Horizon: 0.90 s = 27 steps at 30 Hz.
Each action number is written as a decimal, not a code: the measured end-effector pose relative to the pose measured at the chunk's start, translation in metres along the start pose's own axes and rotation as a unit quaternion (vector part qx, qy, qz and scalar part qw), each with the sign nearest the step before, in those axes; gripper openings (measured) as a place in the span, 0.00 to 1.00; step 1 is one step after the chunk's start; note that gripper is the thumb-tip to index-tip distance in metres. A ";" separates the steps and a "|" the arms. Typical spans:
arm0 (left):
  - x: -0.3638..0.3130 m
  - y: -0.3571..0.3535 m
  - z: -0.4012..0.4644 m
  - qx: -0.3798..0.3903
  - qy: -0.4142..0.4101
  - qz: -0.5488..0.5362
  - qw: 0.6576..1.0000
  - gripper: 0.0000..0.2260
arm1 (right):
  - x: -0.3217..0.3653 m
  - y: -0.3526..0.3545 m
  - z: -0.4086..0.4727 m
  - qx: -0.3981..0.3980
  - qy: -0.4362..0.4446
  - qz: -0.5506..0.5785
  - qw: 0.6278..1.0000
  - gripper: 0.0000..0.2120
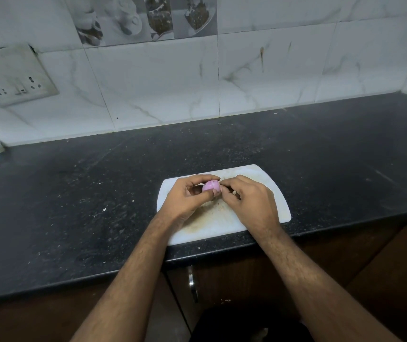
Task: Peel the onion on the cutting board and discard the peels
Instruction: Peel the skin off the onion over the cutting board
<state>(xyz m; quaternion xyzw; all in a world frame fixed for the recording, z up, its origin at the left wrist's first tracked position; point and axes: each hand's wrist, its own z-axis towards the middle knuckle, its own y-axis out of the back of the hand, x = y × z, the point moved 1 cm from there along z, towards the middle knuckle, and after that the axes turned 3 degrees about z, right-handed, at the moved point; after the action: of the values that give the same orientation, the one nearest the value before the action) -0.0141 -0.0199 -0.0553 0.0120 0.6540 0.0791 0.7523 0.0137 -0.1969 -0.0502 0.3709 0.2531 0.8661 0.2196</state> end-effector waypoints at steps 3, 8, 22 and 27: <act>-0.001 0.000 -0.001 0.000 0.001 -0.007 1.000 0.13 | 0.000 -0.001 0.000 0.000 -0.003 -0.005 1.000 0.07; -0.001 0.000 -0.001 0.005 0.003 -0.017 1.000 0.14 | 0.002 -0.001 0.001 0.018 -0.016 -0.007 1.000 0.08; -0.001 0.001 -0.002 0.006 0.005 -0.035 0.999 0.15 | 0.002 0.000 0.003 0.057 -0.025 -0.024 0.998 0.12; 0.000 0.000 0.000 0.005 -0.006 -0.031 0.999 0.15 | 0.003 0.000 0.003 0.063 -0.031 -0.020 0.997 0.12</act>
<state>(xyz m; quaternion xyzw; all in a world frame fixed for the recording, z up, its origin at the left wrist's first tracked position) -0.0142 -0.0197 -0.0556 -0.0041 0.6501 0.0523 0.7580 0.0137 -0.1944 -0.0467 0.4055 0.3074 0.8320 0.2213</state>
